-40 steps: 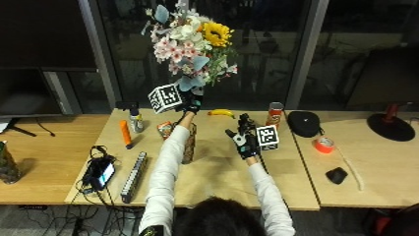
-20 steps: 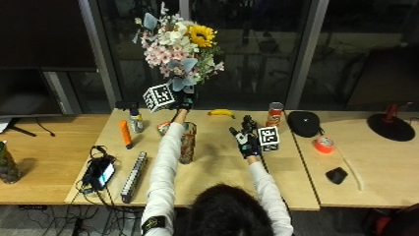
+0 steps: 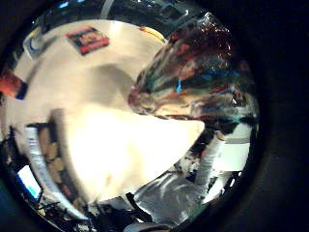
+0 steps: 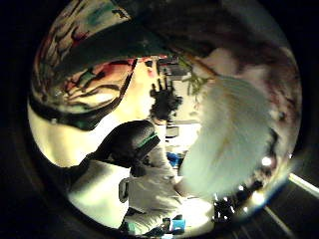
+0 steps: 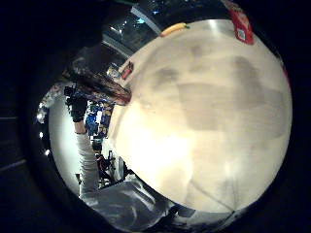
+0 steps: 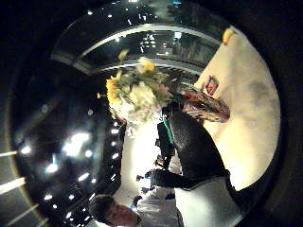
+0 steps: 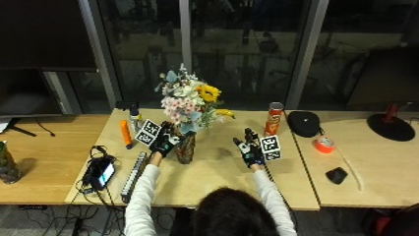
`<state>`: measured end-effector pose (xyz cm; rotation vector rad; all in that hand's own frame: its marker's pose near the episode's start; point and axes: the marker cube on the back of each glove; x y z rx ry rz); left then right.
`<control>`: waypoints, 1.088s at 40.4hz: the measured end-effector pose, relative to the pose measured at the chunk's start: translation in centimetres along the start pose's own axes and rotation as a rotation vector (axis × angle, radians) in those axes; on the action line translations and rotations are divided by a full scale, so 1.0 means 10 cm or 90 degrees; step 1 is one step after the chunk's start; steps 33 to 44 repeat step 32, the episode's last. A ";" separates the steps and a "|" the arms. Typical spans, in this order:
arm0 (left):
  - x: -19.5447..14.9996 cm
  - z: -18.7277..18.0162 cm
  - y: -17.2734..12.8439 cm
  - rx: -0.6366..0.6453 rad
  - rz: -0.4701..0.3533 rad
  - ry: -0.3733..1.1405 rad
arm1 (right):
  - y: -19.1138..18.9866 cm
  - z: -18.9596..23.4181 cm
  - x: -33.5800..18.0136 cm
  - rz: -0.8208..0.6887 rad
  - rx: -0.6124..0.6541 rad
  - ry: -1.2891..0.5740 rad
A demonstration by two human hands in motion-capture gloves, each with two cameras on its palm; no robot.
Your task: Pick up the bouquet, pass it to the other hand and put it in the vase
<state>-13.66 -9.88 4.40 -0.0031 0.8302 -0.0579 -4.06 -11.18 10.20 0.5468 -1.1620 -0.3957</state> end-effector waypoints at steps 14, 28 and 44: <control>0.00 0.00 0.06 0.007 0.034 -0.003 | 0.11 -0.16 0.17 0.169 0.027 0.058; 0.06 0.03 0.04 0.084 0.082 -0.013 | 0.20 -0.05 0.32 0.204 0.006 0.036; 0.09 0.06 0.05 0.079 0.064 0.005 | 0.19 -0.02 0.30 0.192 -0.001 0.018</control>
